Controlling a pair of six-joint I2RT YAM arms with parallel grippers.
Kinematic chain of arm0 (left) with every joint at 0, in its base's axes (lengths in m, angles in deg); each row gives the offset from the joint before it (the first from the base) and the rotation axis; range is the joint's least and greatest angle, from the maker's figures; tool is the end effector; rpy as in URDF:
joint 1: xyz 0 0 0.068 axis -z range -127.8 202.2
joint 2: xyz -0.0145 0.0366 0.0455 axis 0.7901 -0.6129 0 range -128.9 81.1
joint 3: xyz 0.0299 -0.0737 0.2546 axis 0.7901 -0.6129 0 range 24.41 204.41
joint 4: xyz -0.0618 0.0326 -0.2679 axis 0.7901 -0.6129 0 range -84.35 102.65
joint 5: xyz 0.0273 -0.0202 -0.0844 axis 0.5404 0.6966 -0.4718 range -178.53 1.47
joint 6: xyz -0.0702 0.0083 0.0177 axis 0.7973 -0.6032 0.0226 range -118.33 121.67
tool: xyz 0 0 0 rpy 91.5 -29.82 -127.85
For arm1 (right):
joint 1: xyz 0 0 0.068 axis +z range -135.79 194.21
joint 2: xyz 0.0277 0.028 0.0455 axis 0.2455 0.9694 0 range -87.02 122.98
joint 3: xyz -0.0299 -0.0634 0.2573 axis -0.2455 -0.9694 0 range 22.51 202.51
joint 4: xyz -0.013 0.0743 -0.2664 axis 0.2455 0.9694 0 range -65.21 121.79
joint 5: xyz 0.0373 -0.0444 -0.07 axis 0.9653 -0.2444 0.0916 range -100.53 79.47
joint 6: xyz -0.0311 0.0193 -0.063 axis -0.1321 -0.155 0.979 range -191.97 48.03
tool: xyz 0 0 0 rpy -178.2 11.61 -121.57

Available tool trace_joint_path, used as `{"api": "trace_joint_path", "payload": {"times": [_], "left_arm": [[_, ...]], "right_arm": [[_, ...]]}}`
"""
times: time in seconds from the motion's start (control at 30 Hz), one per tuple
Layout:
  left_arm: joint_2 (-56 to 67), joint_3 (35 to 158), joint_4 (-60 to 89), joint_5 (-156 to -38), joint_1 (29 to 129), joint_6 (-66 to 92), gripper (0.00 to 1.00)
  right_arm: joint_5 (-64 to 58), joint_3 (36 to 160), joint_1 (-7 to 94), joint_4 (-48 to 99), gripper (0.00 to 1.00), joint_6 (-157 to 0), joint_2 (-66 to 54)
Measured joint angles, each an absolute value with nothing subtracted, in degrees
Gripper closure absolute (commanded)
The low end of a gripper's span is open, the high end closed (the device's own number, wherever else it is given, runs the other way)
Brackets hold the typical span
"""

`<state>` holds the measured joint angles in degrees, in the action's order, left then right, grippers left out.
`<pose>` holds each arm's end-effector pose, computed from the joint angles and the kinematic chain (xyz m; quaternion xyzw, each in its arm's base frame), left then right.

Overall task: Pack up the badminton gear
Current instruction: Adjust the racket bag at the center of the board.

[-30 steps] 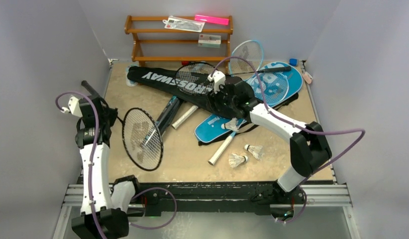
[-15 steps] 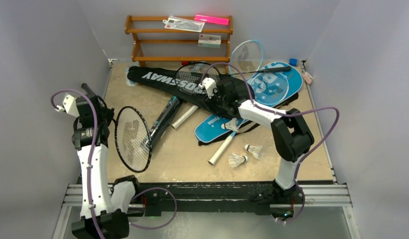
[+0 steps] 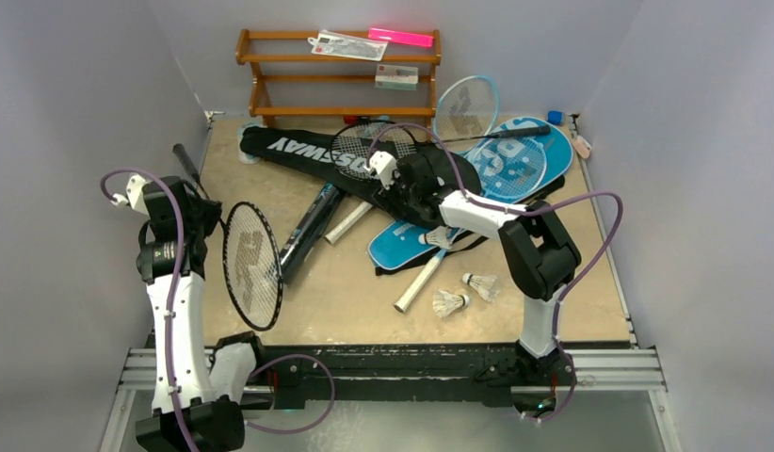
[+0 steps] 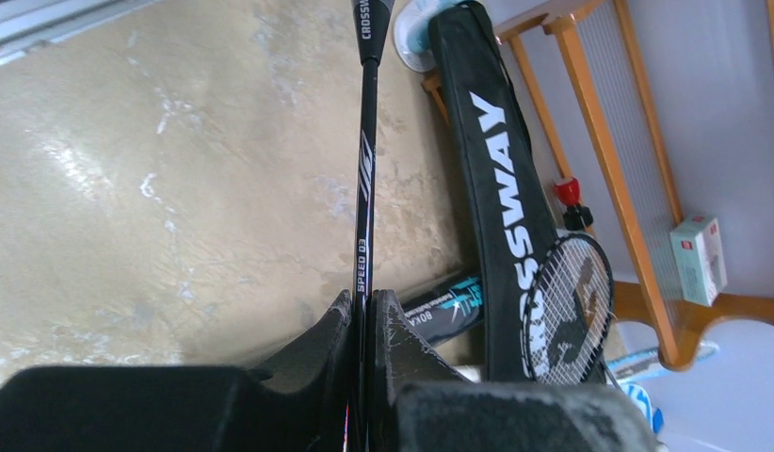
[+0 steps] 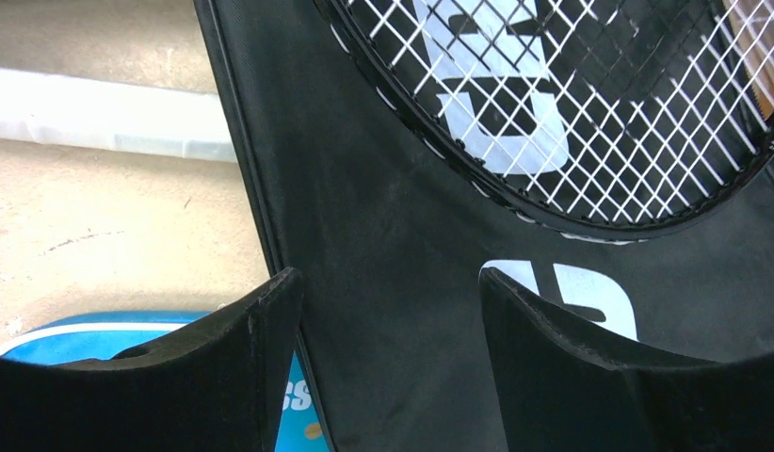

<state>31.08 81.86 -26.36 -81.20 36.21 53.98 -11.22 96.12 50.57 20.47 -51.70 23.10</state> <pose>0.2095 0.0680 0.3340 -0.5147 0.7033 -0.0988 0.4802 0.3774 0.2771 0.1764 -0.4127 0.7721 0.0624 0.4793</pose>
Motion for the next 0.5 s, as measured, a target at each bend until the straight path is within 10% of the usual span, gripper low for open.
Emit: {"api": "trace_joint_path", "payload": {"times": [0.5], "left_arm": [[25.6, 74.5, -16.7, -90.6, 41.3, 57.3, 1.0]], "right_arm": [[-8.5, 93.2, 51.9, 18.2, 0.25, -52.2, 18.6]]}}
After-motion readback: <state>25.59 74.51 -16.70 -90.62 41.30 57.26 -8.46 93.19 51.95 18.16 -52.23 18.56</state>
